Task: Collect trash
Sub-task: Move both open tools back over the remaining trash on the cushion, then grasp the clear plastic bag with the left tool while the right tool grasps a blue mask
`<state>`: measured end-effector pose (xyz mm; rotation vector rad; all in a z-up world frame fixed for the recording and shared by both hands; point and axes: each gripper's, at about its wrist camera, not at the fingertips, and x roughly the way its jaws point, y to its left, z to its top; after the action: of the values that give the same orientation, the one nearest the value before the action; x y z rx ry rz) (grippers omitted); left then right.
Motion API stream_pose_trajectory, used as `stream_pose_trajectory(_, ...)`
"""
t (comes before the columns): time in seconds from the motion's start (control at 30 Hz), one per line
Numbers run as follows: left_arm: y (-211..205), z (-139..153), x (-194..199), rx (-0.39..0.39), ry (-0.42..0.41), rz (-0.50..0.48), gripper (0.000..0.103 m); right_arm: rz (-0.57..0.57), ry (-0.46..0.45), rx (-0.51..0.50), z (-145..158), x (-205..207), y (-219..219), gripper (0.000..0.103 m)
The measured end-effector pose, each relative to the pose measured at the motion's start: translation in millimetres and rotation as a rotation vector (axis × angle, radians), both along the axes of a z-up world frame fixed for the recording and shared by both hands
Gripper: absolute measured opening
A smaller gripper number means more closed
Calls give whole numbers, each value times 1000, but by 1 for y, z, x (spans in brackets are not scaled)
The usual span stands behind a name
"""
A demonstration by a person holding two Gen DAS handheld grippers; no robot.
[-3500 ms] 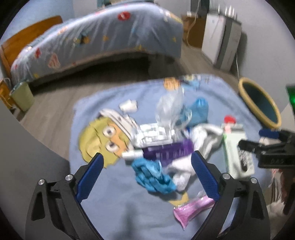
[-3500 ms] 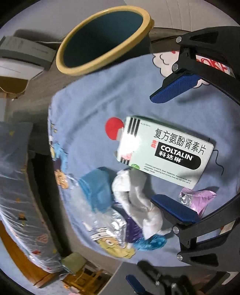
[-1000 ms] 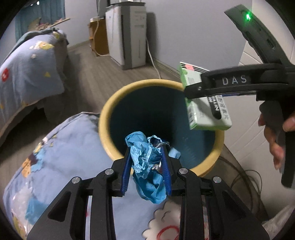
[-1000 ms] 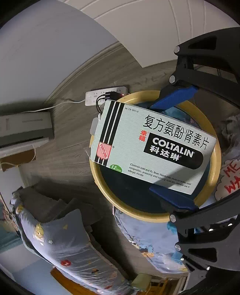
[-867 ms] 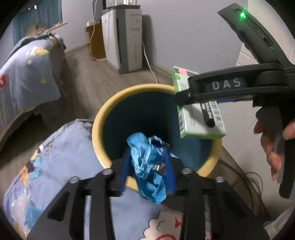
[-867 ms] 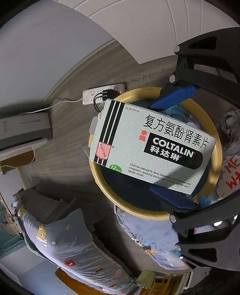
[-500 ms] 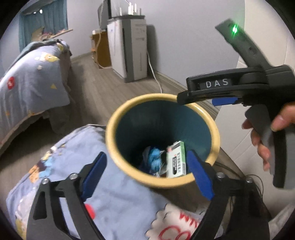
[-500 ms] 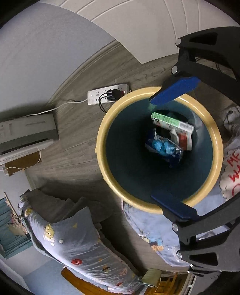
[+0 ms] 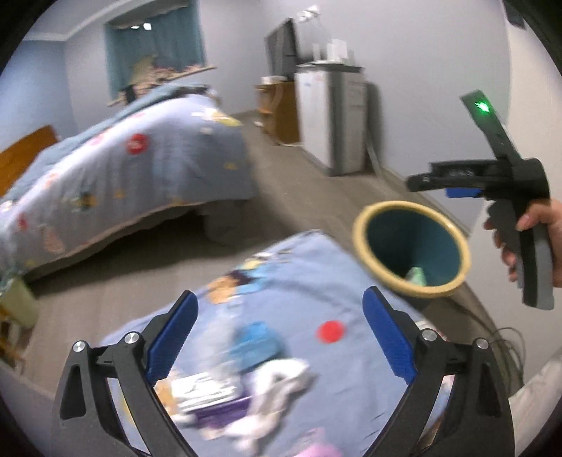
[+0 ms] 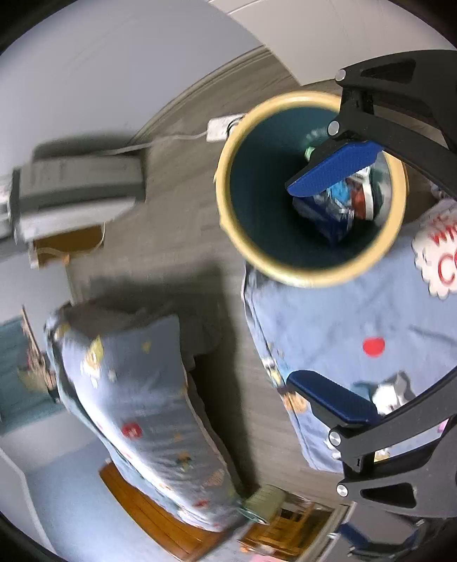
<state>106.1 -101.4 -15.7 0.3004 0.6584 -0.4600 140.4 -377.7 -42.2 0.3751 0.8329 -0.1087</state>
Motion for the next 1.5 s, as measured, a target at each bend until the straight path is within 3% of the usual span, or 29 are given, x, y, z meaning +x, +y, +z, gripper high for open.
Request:
stream_pose_trajectory(0.13, 53, 11, -3, -38, -7, 108, 94, 65, -19, -32, 8, 2, 38, 97)
stream_pose_trajectory(0.27, 91, 3, -5, -47, -10, 194, 94, 115, 3, -37, 0, 3, 69, 97)
stream_pose_trajectory(0.47, 130, -12, 5, -61, 59, 277, 94, 201, 48, -81, -21, 13, 114, 97)
stream_pose_trajectory(1.0, 156, -62, 42, -8, 116, 320, 94, 245, 186, -71, -78, 57, 183, 96)
stream_pose_trajectory(1.13, 156, -73, 57, 22, 123, 313, 94, 257, 224, -31, -94, 64, 195, 85)
stream_pose_trajectory(1.2, 157, -77, 63, 28, 117, 318, 94, 263, 250, 29, -107, 68, 198, 74)
stream_pose_trajectory(1.3, 156, -87, 76, 29, 129, 328, 94, 275, 301, 62, -126, 72, 206, 53)
stream_pose_trajectory(1.37, 152, -91, 79, 28, 137, 322, 94, 275, 321, 81, -135, 74, 205, 33)
stream_pose_trajectory(1.47, 140, -98, 85, 28, 153, 295, 94, 265, 336, 112, -137, 76, 199, 15)
stream_pose_trajectory(1.5, 135, -99, 86, 34, 155, 282, 94, 254, 332, 108, -134, 76, 195, 14)
